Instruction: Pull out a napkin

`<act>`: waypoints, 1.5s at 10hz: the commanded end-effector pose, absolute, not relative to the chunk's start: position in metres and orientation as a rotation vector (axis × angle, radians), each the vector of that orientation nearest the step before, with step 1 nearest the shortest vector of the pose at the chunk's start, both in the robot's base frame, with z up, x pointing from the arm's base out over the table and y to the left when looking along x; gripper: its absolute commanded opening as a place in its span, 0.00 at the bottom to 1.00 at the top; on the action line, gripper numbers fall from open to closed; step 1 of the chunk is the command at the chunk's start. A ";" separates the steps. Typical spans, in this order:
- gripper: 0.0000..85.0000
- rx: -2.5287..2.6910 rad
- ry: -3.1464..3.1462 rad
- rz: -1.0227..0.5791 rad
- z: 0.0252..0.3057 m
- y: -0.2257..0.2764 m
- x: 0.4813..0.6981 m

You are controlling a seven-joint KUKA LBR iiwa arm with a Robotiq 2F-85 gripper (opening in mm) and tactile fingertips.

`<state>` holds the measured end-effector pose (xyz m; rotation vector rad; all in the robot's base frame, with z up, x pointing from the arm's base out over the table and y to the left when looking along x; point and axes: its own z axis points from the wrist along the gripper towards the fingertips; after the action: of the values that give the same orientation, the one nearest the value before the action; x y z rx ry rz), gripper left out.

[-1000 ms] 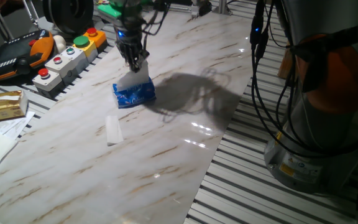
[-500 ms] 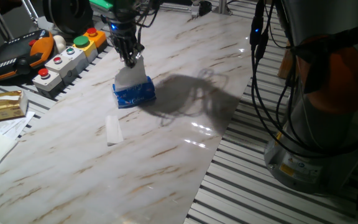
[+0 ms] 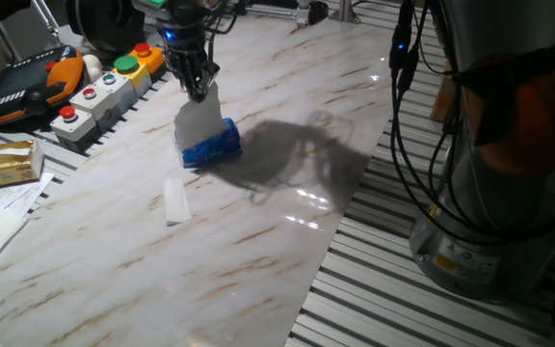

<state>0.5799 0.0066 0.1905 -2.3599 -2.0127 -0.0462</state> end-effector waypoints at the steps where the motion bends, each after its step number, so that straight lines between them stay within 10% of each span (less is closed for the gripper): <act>1: 0.01 -2.352 -2.024 -0.040 0.193 0.010 0.579; 15: 0.01 -1.775 -2.502 0.086 0.188 0.085 0.539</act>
<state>0.5392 0.0847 0.1874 -1.9570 -2.3529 0.0765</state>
